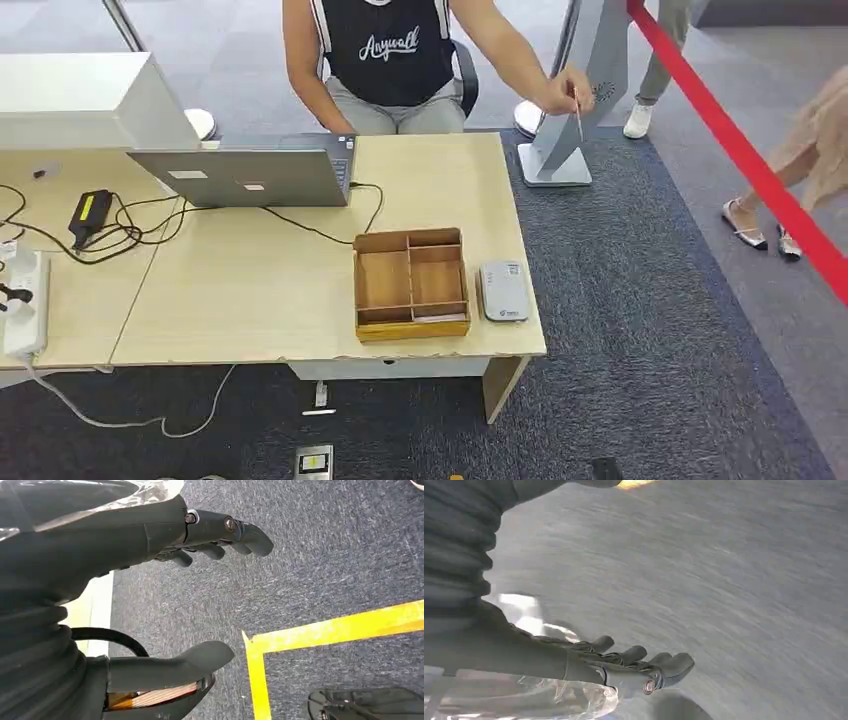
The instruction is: Pass the card to the sensor for recognition and then transmit it.
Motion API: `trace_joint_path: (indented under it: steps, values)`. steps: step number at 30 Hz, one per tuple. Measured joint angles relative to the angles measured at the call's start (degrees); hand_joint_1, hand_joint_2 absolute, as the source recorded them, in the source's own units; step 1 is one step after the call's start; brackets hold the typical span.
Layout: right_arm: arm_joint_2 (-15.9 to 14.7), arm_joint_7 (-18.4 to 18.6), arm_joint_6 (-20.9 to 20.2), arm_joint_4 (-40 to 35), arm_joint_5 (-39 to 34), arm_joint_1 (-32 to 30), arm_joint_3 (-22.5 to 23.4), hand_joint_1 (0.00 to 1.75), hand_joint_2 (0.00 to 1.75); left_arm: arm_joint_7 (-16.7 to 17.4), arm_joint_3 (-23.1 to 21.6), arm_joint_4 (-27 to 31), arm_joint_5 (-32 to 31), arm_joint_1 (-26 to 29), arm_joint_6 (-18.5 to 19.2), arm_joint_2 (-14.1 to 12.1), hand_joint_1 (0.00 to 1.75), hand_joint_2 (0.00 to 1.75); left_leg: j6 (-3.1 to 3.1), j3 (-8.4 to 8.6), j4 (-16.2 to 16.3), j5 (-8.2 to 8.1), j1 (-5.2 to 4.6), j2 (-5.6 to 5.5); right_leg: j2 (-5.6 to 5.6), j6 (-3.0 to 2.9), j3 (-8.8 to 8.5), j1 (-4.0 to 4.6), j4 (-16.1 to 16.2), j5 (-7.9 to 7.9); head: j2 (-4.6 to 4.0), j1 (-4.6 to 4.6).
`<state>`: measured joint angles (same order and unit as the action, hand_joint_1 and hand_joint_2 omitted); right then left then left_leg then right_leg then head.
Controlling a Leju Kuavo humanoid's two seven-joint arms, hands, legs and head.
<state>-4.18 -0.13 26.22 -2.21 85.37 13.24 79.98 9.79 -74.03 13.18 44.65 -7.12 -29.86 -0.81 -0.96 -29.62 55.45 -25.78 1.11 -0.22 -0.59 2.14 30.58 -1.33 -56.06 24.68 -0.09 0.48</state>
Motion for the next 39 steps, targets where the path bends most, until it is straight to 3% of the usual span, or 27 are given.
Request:
trace_joint_path:
  steps: [1,2,8,13,19,25,29,32,33,34,35,36,37,38,39]
  values:
    - [-0.59,-3.02,2.06,0.02,-0.02,1.43,0.72,0.0,1.75,0.0,0.0,0.0,0.04,-0.01,0.0,0.0,0.0,1.75,-0.01,0.04,0.01,0.01,0.0,0.03,-0.02,-0.02,0.03,0.0,0.01,-0.03,0.02,0.02]
    - [-1.09,-3.61,3.03,0.02,0.13,2.83,1.14,0.0,1.75,-0.04,0.0,0.0,0.06,-0.07,0.0,-0.02,0.0,1.75,-0.01,0.1,0.01,0.04,0.0,0.08,-0.03,-0.03,0.05,0.0,0.02,-0.05,0.02,0.0]
    - [-2.32,-3.99,3.82,0.09,0.4,5.64,2.86,0.0,1.75,-0.11,0.0,0.0,0.06,-0.07,-0.02,-0.04,0.0,1.75,0.04,0.01,0.01,0.1,0.0,-0.02,0.04,0.0,-0.02,0.01,0.0,-0.07,0.02,0.0]
    - [-3.32,-10.85,5.52,0.22,-2.38,8.51,3.63,0.0,1.75,-0.79,0.0,0.0,0.24,-0.07,-0.24,-0.04,0.0,1.75,0.04,-0.07,0.01,0.11,-0.02,-0.01,0.01,-0.01,0.08,-0.02,-0.06,-0.09,0.02,0.02]
    - [-6.47,-20.47,9.07,0.33,-7.02,15.78,4.72,0.0,1.75,-0.57,0.0,0.0,0.79,-0.07,-0.7,0.02,0.0,1.75,0.05,-0.07,0.01,0.19,-0.06,0.02,0.01,0.06,0.07,-0.07,-0.05,-0.2,0.02,0.04]
    - [-8.06,-37.15,12.27,0.37,-14.97,24.05,5.13,0.0,1.75,-0.61,0.0,0.0,0.94,-0.03,-1.48,0.04,0.0,1.75,0.02,-0.21,0.03,0.34,-0.05,0.04,0.01,0.03,0.24,-0.06,-0.1,-0.32,0.02,-0.02]
    - [-7.76,-38.36,12.93,0.22,-10.48,33.11,5.16,0.0,1.75,-1.03,0.0,0.0,1.03,-0.09,-1.97,0.09,0.0,1.75,0.0,-0.47,0.02,0.54,-0.12,0.05,-0.03,0.04,0.61,-0.13,-0.2,-0.5,0.02,0.0]
    - [-6.4,-38.34,11.7,-1.66,-11.39,38.57,3.95,0.0,1.75,-1.11,0.0,0.0,1.03,-0.18,-1.99,0.15,0.0,1.75,0.06,-0.51,0.02,0.67,-0.06,-0.16,0.13,0.02,0.61,-0.09,-0.15,-0.52,0.02,-0.02]
    - [-5.79,-37.77,10.08,-2.19,-12.84,39.31,3.45,0.0,1.75,-1.11,0.0,0.0,1.03,-0.15,-1.99,0.24,0.0,1.75,0.05,-0.5,0.02,0.68,-0.02,-0.23,0.19,0.01,0.63,-0.04,-0.14,-0.51,0.02,-0.02]
    - [-4.72,-34.86,5.6,-4.25,-17.9,38.48,2.19,0.0,1.75,-1.09,0.0,0.0,0.94,-0.18,-1.97,0.35,0.0,1.75,0.02,-0.25,0.1,0.67,0.03,-0.28,0.23,0.0,0.62,0.04,0.01,-0.51,0.0,-0.05]
    - [-4.46,-29.35,2.24,-10.41,-25.25,34.83,-0.53,0.0,1.75,-1.03,0.0,0.0,0.72,-0.32,-1.97,0.37,0.0,1.75,0.08,0.25,0.15,0.47,0.1,-0.28,0.24,0.11,0.35,0.18,0.39,-0.33,0.0,-0.65]
    - [-5.78,-19.82,2.99,-20.1,-36.03,29.29,-4.96,0.0,1.75,-0.92,0.0,0.0,0.46,-0.64,-1.97,0.46,0.0,1.75,0.33,0.25,0.33,0.44,0.05,-1.26,1.13,0.54,-0.18,0.13,0.54,0.04,0.02,-1.12]
    - [-7.85,-7.78,5.73,-26.32,-46.82,25.76,-9.38,0.0,1.75,-0.94,-0.02,0.04,0.13,-0.57,-1.97,0.68,0.0,1.75,0.56,-0.22,0.32,0.55,-0.12,-2.15,2.09,0.67,-0.2,-0.32,0.12,0.29,0.02,-0.15]
    - [-10.28,3.14,10.46,-31.16,-56.38,24.2,-14.6,0.0,1.75,-0.92,-0.04,0.04,-0.02,0.07,-1.97,0.68,0.0,1.75,0.54,-0.87,0.27,0.55,-0.58,-1.82,1.72,0.54,0.29,-0.81,-0.55,0.06,0.0,1.38]
    - [-11.9,11.47,13.04,-36.0,-63.52,23.9,-21.91,0.0,1.75,-0.77,-0.07,-0.08,-0.09,0.89,-1.97,0.5,0.0,1.75,0.4,-1.51,0.24,0.37,-0.72,-0.05,-0.17,0.35,1.17,-1.0,-0.82,-0.44,0.0,1.88]
